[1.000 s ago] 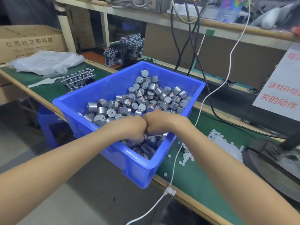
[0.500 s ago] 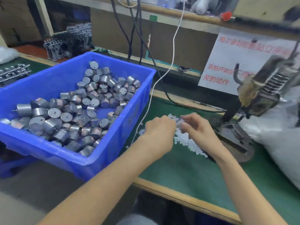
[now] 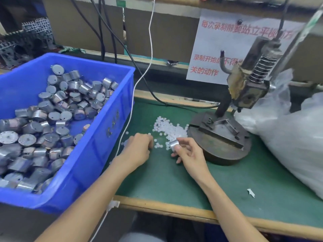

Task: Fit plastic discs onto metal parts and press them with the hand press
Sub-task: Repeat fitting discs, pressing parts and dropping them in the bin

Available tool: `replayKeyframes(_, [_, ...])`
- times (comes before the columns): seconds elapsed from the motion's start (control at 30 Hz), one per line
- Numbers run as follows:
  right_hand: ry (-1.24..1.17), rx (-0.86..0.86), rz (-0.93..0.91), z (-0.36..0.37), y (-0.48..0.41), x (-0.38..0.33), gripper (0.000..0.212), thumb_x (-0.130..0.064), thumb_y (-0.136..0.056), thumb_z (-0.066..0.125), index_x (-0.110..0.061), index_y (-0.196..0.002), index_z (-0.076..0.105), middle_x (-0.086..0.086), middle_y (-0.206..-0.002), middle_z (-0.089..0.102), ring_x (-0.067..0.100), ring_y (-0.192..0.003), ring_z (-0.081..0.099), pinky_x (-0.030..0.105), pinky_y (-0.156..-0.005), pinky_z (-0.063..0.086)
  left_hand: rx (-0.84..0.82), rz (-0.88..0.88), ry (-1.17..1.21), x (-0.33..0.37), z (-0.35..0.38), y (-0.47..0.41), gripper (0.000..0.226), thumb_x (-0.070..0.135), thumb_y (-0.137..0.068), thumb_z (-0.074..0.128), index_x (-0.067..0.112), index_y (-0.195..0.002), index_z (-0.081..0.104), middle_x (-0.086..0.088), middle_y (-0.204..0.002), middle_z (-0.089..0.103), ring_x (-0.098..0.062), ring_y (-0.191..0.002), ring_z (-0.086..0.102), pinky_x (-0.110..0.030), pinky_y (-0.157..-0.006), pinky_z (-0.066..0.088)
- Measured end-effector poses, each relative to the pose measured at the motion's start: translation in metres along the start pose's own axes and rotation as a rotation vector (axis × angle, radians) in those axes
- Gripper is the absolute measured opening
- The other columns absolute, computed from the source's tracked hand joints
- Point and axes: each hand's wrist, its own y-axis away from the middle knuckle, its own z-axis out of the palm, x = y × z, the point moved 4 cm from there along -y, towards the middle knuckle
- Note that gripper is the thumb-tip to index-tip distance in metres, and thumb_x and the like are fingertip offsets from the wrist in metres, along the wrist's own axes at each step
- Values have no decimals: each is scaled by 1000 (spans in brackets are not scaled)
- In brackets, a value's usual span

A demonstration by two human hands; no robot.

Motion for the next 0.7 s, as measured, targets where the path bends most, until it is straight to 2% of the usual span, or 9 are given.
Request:
replayKeyframes(0.1, [-17, -6, -15, -2, 2, 1, 13, -7, -92, 57, -18, -99, 56, -3, -85, 64, 9, -64, 65, 18, -50, 47, -11, 25, -18, 0, 1, 1, 34, -9, -78, 40, 14, -94, 60, -5, -98, 62, -27, -97, 56, -33, -73, 43])
replayKeyframes(0.17, [-33, 15, -25, -3, 3, 2, 13, -7, -92, 57, -17, -99, 56, 0, -89, 63, 9, -64, 65, 19, -50, 47, 39, 58, 39, 4, 1, 2, 32, -9, -78, 44, 17, -89, 59, 1, -90, 61, -19, -90, 56, -26, -64, 39])
replayKeyframes(0.27, [-61, 72, -45, -8, 5, 2, 15, -5, -91, 57, -17, -100, 57, 6, -94, 62, 7, -65, 65, 19, -48, 47, 52, 146, 374, 21, 12, 5, 24, -2, -81, 58, 22, -78, 59, 8, -71, 59, 2, -63, 54, -11, -56, 41])
replayKeyframes(0.3, [-58, 80, -50, -10, 6, 3, 15, -5, -91, 58, -18, -100, 57, 5, -93, 62, 7, -65, 65, 19, -49, 47, 36, 158, 446, 26, 18, 6, 23, -2, -81, 60, 20, -76, 60, 7, -69, 60, 3, -58, 53, -8, -56, 39])
replayKeyframes(0.37, [-19, 64, -57, -14, 8, 6, 15, -6, -91, 58, -19, -99, 57, 1, -91, 64, 7, -67, 65, 19, -50, 47, 61, 171, 492, 29, 30, 5, 20, -3, -81, 59, 16, -77, 62, 5, -70, 62, -3, -62, 54, -15, -64, 41])
replayKeyframes(0.43, [62, 14, -65, -13, 9, 7, 17, -8, -91, 60, -24, -97, 58, -5, -85, 66, 7, -68, 66, 18, -53, 47, 169, 180, 442, 25, 34, 4, 17, 1, -81, 62, 17, -77, 64, 10, -71, 61, -10, -73, 52, -20, -72, 38])
replayKeyframes(0.5, [151, -27, -79, -10, 8, 8, 19, -11, -90, 62, -28, -94, 58, -9, -75, 67, 7, -68, 66, 18, -59, 48, 233, 195, 459, 18, 36, 5, 15, 6, -81, 66, 21, -77, 65, 15, -71, 60, -8, -76, 49, -14, -72, 34])
replayKeyframes(0.63, [219, -35, -100, -8, 6, 6, 21, -11, -89, 64, -31, -91, 59, -4, -76, 67, 16, -68, 65, 37, -74, 55, 339, 233, 513, 12, 36, 14, 13, 4, -83, 65, 17, -82, 67, 19, -71, 57, -12, -76, 52, -24, -74, 37])
replayKeyframes(0.7, [258, -47, -118, -6, 7, 5, 23, -11, -89, 63, -33, -91, 58, -1, -78, 67, 22, -68, 64, 38, -73, 54, 441, 225, 464, 7, 36, 18, 12, 2, -82, 66, 14, -82, 68, 14, -76, 60, -16, -78, 52, -28, -76, 35])
